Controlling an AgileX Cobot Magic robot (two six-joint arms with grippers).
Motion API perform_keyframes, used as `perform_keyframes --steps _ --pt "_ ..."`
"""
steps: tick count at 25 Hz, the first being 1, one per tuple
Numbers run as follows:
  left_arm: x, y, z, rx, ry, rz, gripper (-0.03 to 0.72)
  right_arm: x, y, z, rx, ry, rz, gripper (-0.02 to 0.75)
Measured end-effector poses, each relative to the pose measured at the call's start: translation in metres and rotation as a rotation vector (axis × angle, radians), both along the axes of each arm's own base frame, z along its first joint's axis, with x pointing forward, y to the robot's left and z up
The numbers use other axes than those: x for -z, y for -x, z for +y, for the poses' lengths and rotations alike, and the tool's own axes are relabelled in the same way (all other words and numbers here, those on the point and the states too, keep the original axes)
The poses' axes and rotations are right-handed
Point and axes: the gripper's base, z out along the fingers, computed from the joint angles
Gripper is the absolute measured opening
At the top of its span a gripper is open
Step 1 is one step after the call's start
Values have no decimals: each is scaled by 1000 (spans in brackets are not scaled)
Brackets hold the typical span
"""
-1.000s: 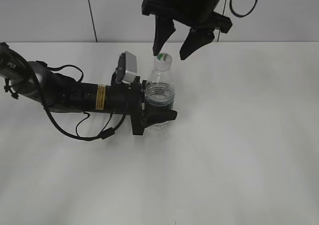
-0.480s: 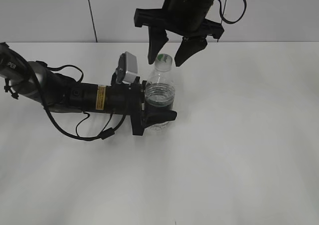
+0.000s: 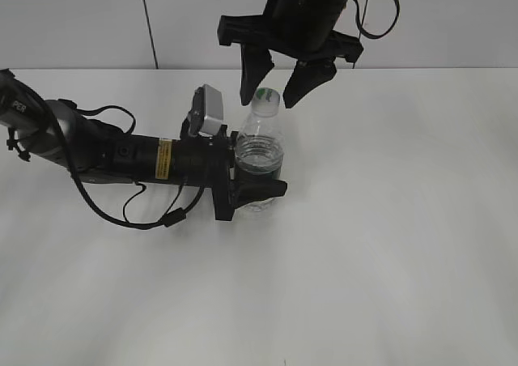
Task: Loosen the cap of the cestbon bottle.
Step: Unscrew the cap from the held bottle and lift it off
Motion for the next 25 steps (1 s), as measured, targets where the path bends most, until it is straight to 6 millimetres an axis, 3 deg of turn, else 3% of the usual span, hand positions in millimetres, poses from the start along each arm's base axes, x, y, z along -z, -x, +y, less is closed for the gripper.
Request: perform_keyframes --steps 17,25 --pt "0 1 0 21 -9 -24 412 1 -1 0 -3 8 -3 440" --pt "0 1 0 22 -10 -25 412 16 -4 2 -4 22 26 440"
